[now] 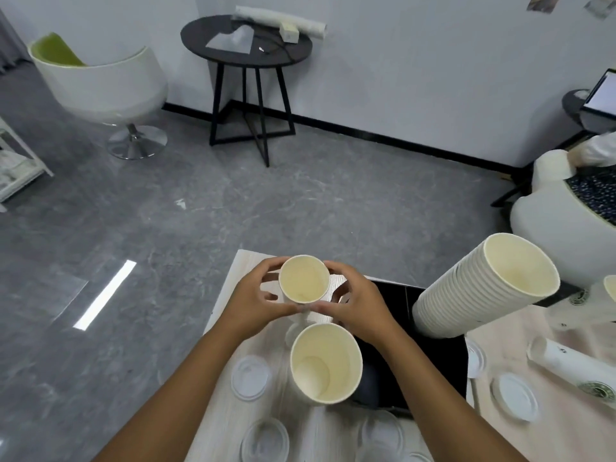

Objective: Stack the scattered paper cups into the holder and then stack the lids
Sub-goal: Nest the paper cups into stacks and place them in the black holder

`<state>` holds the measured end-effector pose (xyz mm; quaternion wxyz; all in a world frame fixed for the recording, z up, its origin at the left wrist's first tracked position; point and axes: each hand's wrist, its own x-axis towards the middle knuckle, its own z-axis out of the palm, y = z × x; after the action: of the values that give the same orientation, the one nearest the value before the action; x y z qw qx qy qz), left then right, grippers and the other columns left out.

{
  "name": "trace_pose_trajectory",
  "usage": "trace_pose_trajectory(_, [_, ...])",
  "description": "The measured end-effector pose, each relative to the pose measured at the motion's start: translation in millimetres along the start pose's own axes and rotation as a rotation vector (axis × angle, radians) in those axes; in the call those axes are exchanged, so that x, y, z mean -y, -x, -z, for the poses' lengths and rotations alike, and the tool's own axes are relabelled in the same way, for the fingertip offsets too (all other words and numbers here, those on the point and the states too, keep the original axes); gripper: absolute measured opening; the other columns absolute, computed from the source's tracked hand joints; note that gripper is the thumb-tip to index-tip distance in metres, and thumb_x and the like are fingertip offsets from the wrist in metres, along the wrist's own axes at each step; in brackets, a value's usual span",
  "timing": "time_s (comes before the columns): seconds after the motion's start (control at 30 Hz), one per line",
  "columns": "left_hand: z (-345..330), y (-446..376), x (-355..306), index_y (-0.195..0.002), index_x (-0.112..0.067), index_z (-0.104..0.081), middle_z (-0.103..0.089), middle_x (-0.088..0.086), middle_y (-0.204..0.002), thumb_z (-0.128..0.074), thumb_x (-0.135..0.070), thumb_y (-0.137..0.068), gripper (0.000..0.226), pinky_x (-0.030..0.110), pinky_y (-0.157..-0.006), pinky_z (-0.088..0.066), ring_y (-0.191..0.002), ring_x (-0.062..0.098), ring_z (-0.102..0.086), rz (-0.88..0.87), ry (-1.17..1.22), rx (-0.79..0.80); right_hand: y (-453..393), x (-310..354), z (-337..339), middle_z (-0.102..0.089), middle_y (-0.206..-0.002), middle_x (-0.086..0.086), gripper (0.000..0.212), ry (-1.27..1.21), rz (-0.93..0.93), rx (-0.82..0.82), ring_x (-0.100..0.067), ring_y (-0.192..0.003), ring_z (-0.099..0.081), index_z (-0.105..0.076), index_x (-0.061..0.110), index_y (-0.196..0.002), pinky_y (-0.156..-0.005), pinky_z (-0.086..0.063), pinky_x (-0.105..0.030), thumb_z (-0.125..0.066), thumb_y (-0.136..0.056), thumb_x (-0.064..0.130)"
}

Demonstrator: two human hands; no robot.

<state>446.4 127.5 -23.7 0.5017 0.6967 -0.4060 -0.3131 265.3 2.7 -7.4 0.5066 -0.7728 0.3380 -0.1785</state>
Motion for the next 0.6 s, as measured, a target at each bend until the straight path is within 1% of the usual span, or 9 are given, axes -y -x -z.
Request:
trace_pose_trajectory(0.1, [14, 5, -53, -0.129, -0.04, -0.06, -0.066, -0.026, -0.128, -0.102, -0.023, -0.06, 0.082, 0.04, -0.09, -0.062, -0.122, 0.003, -0.062, -0.103, 0.089, -0.059, 10, 45, 22, -0.063, -0.129, 0.023, 0.076, -0.062, 0.081, -0.087, -0.008, -0.088, -0.063, -0.059, 0.043, -0.133, -0.07, -0.051, -0.02, -0.096, -0.068, 0.031])
trace_pose_trajectory(0.13, [19, 9, -74, -0.129, -0.04, -0.06, -0.067, -0.024, -0.129, -0.102, -0.025, -0.058, 0.084, 0.039, -0.089, -0.062, -0.123, 0.006, -0.063, -0.142, 0.124, -0.07, 15, 65, 31, -0.063, -0.13, 0.023, 0.077, -0.076, 0.117, -0.113, -0.009, -0.093, -0.064, -0.058, 0.044, -0.134, -0.072, -0.054, -0.023, -0.095, -0.069, 0.028])
trace_pose_trajectory(0.23, [34, 33, -134, -0.131, -0.04, -0.059, -0.065, -0.017, -0.135, -0.096, -0.04, -0.056, 0.083, 0.032, -0.087, -0.061, -0.126, 0.012, -0.063, -0.264, 0.17, -0.088, 43, 118, 53, -0.061, -0.134, 0.022, 0.08, -0.096, 0.242, -0.168, -0.013, -0.105, -0.064, -0.056, 0.046, -0.136, -0.08, -0.059, -0.03, -0.095, -0.07, 0.024])
trace_pose_trajectory(0.33, [40, 66, -178, -0.129, -0.041, -0.058, -0.065, -0.018, -0.134, -0.093, -0.041, -0.057, 0.08, 0.022, -0.083, -0.058, -0.127, 0.01, -0.062, -0.353, 0.182, -0.099, 77, 153, 66, -0.059, -0.137, 0.018, 0.08, -0.097, 0.354, -0.181, -0.018, -0.109, -0.063, -0.054, 0.047, -0.137, -0.08, -0.061, -0.033, -0.095, -0.07, 0.03])
trace_pose_trajectory(0.4, [38, 87, -192, -0.127, -0.039, -0.058, -0.067, -0.015, -0.133, -0.093, -0.039, -0.056, 0.08, 0.023, -0.08, -0.058, -0.126, 0.013, -0.063, -0.368, 0.207, -0.099, 97, 161, 68, -0.06, -0.137, 0.016, 0.079, -0.117, 0.37, -0.174, -0.02, -0.109, -0.063, -0.054, 0.049, -0.137, -0.081, -0.062, -0.036, -0.092, -0.07, 0.032])
trace_pose_trajectory(0.5, [31, 113, -194, -0.123, -0.042, -0.06, -0.069, -0.011, -0.13, -0.092, -0.04, -0.056, 0.075, 0.03, -0.079, -0.06, -0.124, 0.016, -0.064, -0.347, 0.228, -0.1, 122, 159, 65, -0.06, -0.137, 0.011, 0.078, -0.166, 0.351, -0.159, -0.025, -0.108, -0.063, -0.054, 0.047, -0.137, -0.082, -0.063, -0.045, -0.091, -0.071, 0.03])
trace_pose_trajectory(0.53, [28, 119, -190, -0.121, -0.044, -0.061, -0.07, -0.011, -0.129, -0.092, -0.04, -0.056, 0.072, 0.032, -0.078, -0.061, -0.123, 0.016, -0.065, -0.331, 0.234, -0.094, 128, 155, 63, -0.061, -0.137, 0.01, 0.077, -0.169, 0.338, -0.158, -0.025, -0.107, -0.063, -0.054, 0.046, -0.138, -0.083, -0.062, -0.046, -0.091, -0.071, 0.031])
trace_pose_trajectory(0.6, [20, 126, -181, -0.118, -0.045, -0.063, -0.07, -0.012, -0.127, -0.091, -0.041, -0.056, 0.068, 0.035, -0.078, -0.063, -0.121, 0.015, -0.066, -0.287, 0.247, -0.086, 138, 144, 58, -0.062, -0.134, 0.013, 0.075, -0.161, 0.304, -0.167, -0.023, -0.103, -0.064, -0.055, 0.045, -0.137, -0.084, -0.062, -0.044, -0.09, -0.074, 0.029])
